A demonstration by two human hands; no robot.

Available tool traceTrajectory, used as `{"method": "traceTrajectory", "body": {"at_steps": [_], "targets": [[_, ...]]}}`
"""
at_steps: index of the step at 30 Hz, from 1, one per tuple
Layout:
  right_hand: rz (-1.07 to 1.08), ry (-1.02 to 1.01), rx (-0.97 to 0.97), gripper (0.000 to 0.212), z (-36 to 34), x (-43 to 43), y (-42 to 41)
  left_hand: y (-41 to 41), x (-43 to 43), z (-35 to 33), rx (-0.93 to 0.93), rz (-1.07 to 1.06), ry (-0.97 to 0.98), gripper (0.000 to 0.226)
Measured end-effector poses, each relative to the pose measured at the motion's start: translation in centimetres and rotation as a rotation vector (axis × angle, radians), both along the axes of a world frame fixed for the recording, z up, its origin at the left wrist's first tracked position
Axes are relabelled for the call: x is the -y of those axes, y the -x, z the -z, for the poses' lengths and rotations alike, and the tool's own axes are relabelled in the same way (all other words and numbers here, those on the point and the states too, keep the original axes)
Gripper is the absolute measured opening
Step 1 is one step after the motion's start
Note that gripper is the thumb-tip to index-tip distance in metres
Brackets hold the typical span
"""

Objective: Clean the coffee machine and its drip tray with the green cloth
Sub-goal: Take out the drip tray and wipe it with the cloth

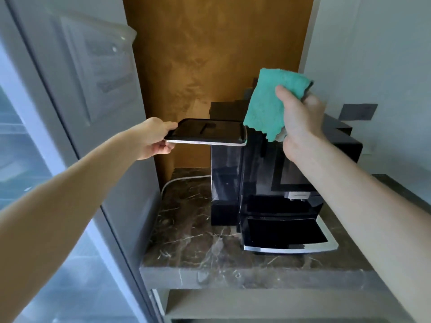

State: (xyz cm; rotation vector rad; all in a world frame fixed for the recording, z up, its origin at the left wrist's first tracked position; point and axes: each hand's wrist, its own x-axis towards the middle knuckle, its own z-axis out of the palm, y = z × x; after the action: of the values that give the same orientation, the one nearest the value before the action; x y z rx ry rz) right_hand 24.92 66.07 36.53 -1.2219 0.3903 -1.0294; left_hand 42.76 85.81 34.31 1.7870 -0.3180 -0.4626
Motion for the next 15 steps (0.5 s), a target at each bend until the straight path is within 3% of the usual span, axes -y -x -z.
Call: {"method": "traceTrajectory", "body": {"at_steps": [15], "targets": [[-0.107,0.044,-0.158,0.007,11.7,-7.4,-1.7,2.4,-6.2,14.0,0.099,-0.094,-0.068,0.043]]}}
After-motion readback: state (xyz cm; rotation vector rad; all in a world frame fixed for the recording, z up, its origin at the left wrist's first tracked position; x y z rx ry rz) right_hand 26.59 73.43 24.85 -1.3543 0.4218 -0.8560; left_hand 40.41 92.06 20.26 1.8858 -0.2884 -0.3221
